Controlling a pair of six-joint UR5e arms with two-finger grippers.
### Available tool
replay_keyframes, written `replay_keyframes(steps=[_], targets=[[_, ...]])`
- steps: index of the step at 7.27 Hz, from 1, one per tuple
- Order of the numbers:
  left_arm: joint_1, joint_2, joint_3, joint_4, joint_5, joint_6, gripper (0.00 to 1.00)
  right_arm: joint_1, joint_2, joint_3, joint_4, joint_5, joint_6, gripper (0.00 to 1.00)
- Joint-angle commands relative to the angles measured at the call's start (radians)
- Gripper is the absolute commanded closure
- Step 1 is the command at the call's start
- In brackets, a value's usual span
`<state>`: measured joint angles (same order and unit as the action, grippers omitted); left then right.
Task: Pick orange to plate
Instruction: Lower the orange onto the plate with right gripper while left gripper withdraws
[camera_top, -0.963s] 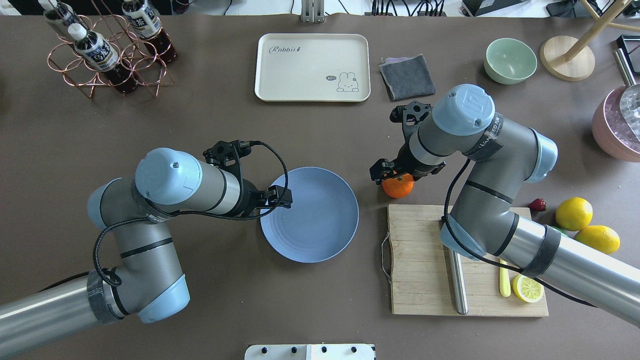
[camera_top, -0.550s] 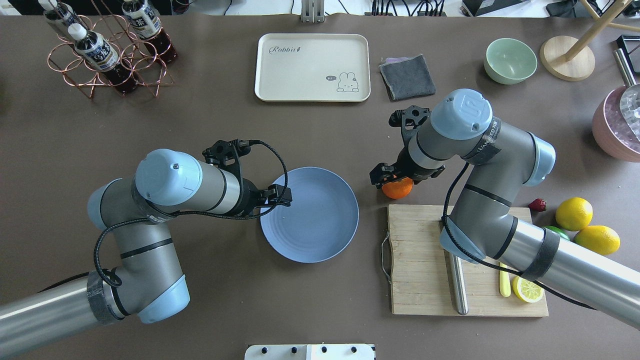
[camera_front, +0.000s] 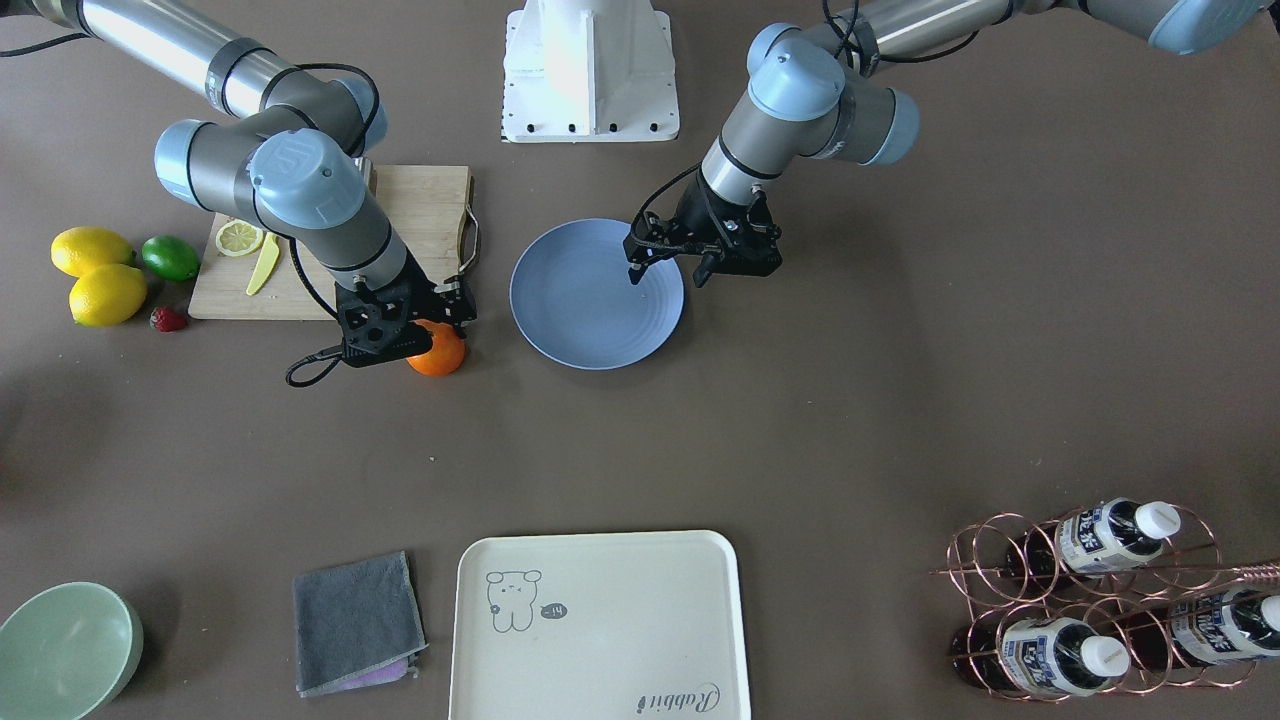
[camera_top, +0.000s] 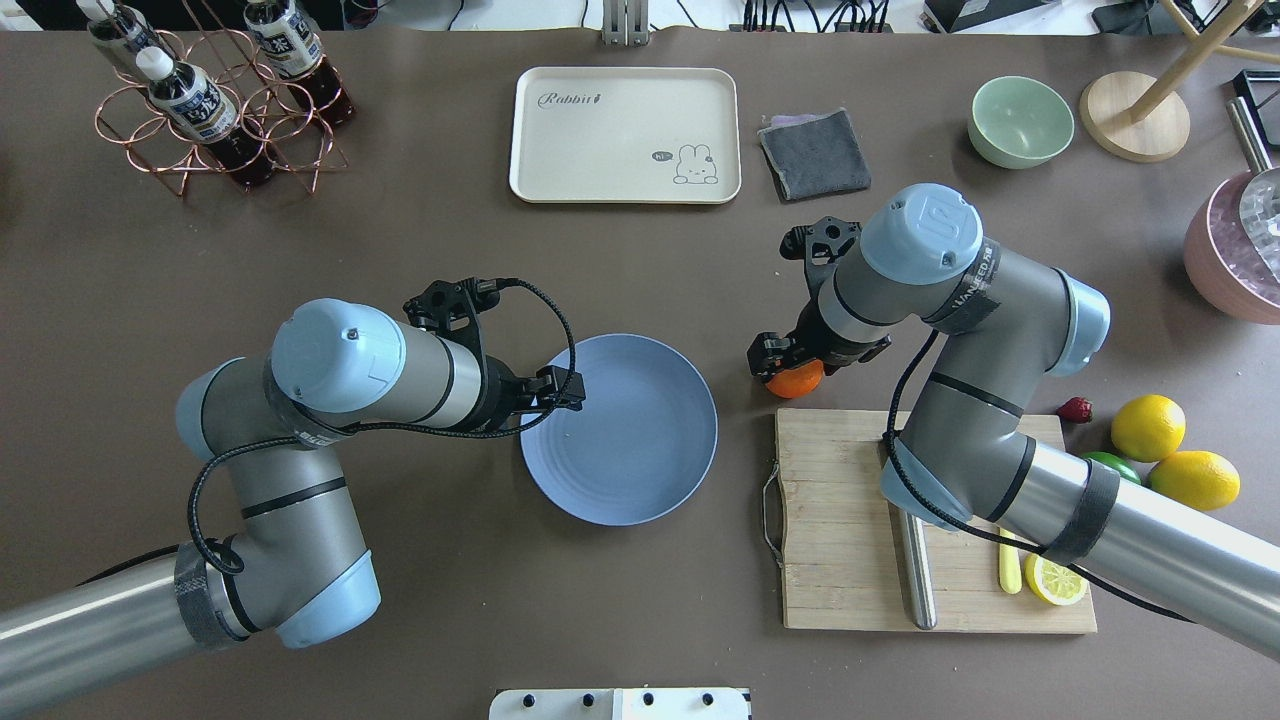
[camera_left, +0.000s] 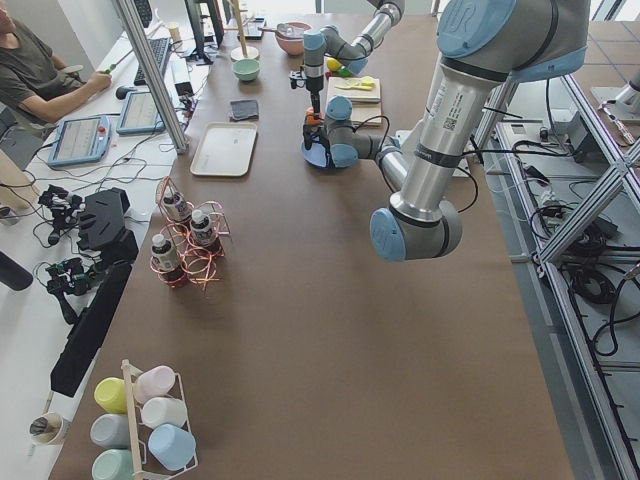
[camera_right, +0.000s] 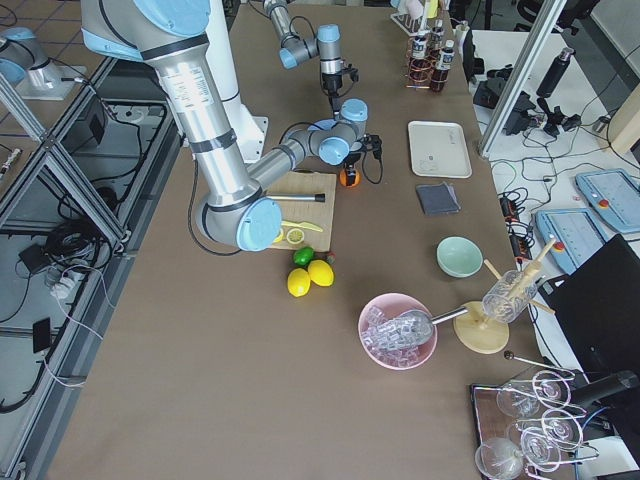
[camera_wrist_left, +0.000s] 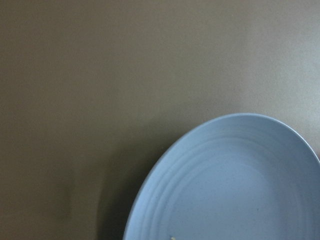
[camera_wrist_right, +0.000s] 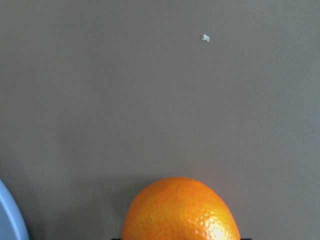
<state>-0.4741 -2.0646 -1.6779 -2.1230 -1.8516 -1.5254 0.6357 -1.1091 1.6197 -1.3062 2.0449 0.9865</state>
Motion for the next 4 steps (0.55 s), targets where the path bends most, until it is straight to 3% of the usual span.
replay_keyframes(steps=[1,2,4], targets=[[-0.004,0.000,-0.003,0.000,-0.003,0.001,0.02,-0.001,0.006,0.002,-0.004,0.003,0.000,1.00],[-0.026,0.014,-0.031,0.000,-0.009,0.010,0.03,0.002,0.033,0.008,-0.005,0.006,0.006,1.00],[-0.154,0.073,-0.049,0.003,-0.128,0.158,0.03,-0.033,0.157,0.011,-0.098,-0.008,0.110,1.00]])
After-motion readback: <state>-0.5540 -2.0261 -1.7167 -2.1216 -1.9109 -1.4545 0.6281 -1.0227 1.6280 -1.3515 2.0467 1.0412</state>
